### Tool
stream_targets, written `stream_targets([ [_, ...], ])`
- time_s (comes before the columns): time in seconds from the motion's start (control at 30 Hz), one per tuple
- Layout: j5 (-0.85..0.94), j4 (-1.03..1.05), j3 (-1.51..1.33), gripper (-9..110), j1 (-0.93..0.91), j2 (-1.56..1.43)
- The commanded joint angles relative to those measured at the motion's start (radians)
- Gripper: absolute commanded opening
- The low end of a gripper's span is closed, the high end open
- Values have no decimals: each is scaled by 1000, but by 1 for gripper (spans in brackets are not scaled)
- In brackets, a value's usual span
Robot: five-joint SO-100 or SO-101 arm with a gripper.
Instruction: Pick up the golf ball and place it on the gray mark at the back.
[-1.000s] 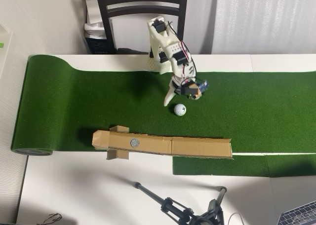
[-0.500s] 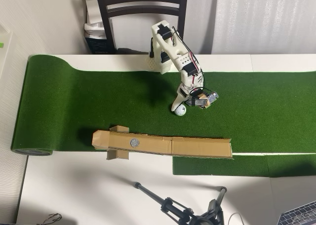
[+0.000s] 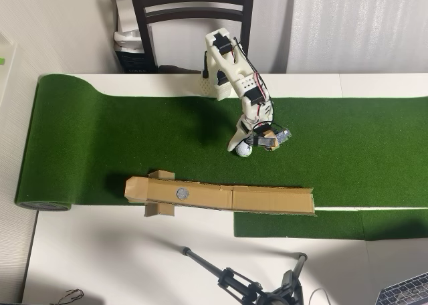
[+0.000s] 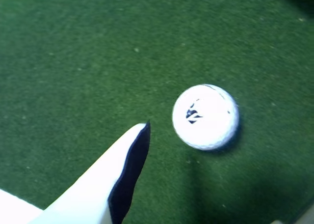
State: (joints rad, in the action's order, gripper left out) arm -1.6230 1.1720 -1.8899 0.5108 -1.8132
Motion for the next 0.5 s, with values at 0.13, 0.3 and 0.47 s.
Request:
stream_targets([
  [0.13, -9, -20, 95, 57, 6, 94],
  [0.3, -12, -9, 115, 57, 6, 123],
  [0.47, -9, -15, 120, 57, 8, 123],
])
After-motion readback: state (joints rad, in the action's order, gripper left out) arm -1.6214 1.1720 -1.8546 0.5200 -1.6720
